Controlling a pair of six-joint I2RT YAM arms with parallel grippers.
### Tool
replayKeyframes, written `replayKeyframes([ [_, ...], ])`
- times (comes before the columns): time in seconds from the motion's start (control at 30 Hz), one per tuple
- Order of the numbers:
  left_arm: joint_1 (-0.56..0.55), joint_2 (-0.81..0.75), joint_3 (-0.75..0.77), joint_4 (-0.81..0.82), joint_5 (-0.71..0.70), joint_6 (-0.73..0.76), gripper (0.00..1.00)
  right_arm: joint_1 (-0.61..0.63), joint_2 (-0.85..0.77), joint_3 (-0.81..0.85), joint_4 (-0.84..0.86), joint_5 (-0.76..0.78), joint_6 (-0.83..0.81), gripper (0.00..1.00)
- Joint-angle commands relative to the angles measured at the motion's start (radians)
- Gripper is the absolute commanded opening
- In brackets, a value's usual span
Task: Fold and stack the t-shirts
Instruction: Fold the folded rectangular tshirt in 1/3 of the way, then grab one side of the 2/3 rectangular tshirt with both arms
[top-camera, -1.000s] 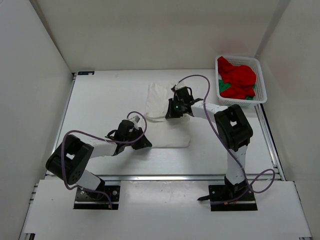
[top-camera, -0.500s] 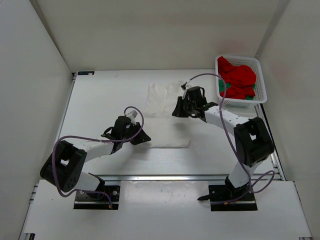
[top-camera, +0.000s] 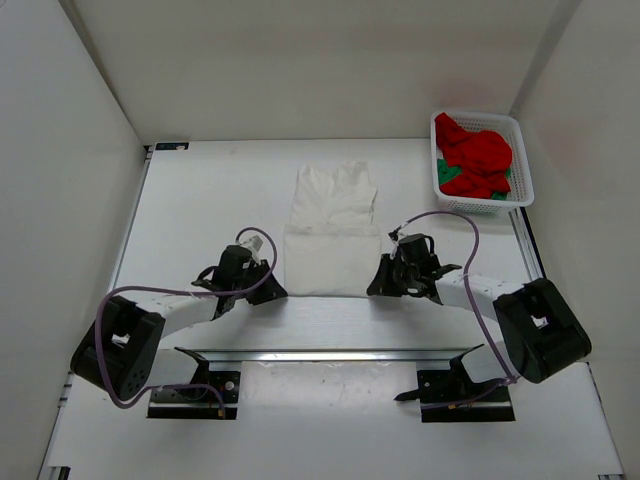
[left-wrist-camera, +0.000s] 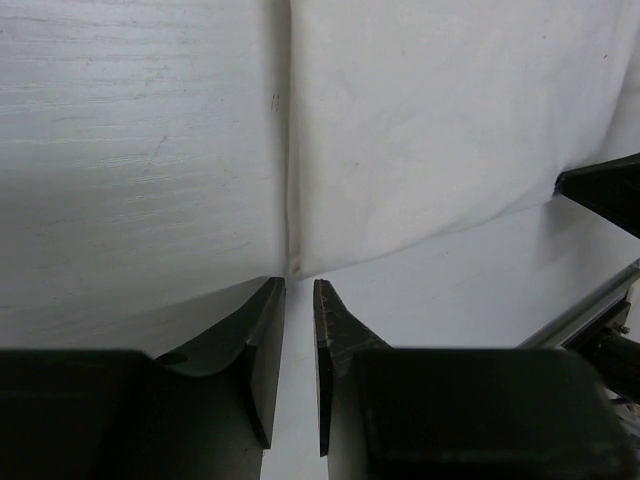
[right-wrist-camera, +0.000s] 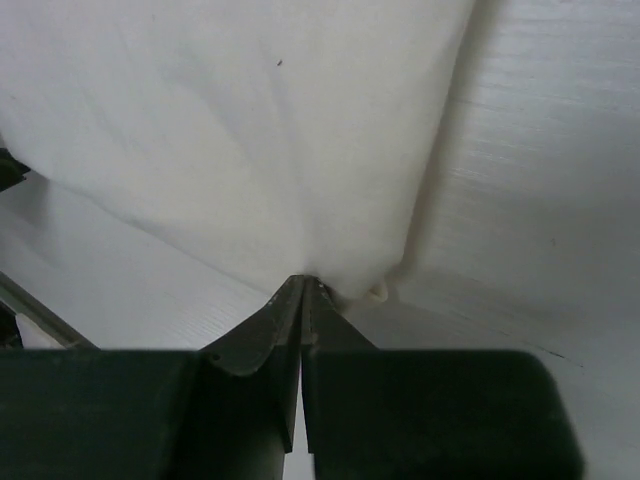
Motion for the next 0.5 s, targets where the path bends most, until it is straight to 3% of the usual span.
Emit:
replayKeyframes([
  [0.0, 0.011, -0.05, -0.005, -0.017, -0.035, 0.028, 0.29, -0.004, -0.041, -0.015, 0.072, -0.018, 0.013, 0.02],
  [0.07, 0.005, -0.063, -0.01, -0.021, -0.049, 0.029, 0.29, 0.0, -0.078, -0.007, 0.059, -0.026, 0.01, 0.25],
  [0.17, 0.019, -0.067, -0.02, -0.023, -0.063, 0.029, 0.36, -0.01, -0.162, -0.033, 0.062, -0.026, 0.021, 0.45],
  [0.3, 0.015, -0.038, -0.03, 0.015, -0.035, 0.014, 0.47, -0.067, -0.215, -0.075, 0.012, -0.001, 0.016, 0.5],
  [0.47, -0.01, 0.005, -0.025, 0.026, -0.046, 0.009, 0.46, -0.075, -0.145, -0.118, 0.035, 0.011, 0.015, 0.49],
])
